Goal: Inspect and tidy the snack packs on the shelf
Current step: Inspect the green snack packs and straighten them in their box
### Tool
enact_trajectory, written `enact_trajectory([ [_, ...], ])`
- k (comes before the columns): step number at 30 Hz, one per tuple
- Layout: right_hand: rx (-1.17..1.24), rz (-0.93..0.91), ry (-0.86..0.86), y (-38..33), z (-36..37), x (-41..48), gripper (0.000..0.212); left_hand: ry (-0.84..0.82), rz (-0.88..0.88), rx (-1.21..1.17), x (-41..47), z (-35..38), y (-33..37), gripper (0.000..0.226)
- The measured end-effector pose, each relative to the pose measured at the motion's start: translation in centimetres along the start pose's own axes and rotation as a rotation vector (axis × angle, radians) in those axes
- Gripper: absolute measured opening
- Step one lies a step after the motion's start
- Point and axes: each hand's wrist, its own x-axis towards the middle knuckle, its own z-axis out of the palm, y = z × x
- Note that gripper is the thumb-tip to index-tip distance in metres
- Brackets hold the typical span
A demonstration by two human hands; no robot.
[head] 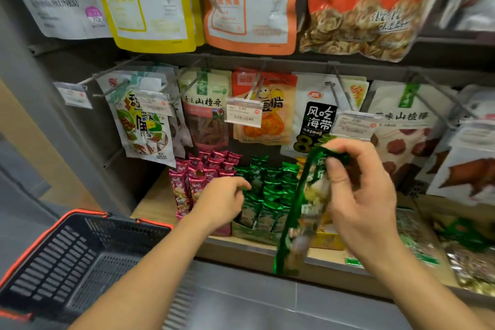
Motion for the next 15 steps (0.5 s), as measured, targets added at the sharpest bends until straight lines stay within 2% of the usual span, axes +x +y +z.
enact_trajectory([
  [1,0.085,0.177,-0.024,0.1,0.0,-0.6,0.017,0.003,-0.023,-0.102,-0.3,-0.9,0.7,0.025],
  [3,0.299,0.551,-0.057,0.7,0.3,-1.7,0.017,-0.082,-0.040,-0.478,-1.4,-2.4,2.4,0.021],
  [5,0.458,0.810,-0.108,1.1,0.8,-2.3,0.037,-0.219,0.014,-0.774,-2.8,-3.2,4.2,0.021],
  [6,0.504,0.870,-0.141,1.2,1.1,-2.5,0.050,-0.256,0.054,-0.844,-3.5,-3.3,5.0,0.021],
  [8,0.547,0.897,-0.175,1.3,1.5,-2.8,0.060,-0.242,0.107,-0.887,-4.4,-3.1,6.2,0.018],
  [12,0.539,0.921,-0.177,1.3,2.0,-3.1,0.048,-0.096,0.066,-0.840,-4.6,-2.5,6.8,0.025],
  [15,0.512,0.913,-0.193,1.4,2.2,-3.5,0.039,-0.077,0.031,-0.838,-4.6,-2.5,6.8,0.022],
])
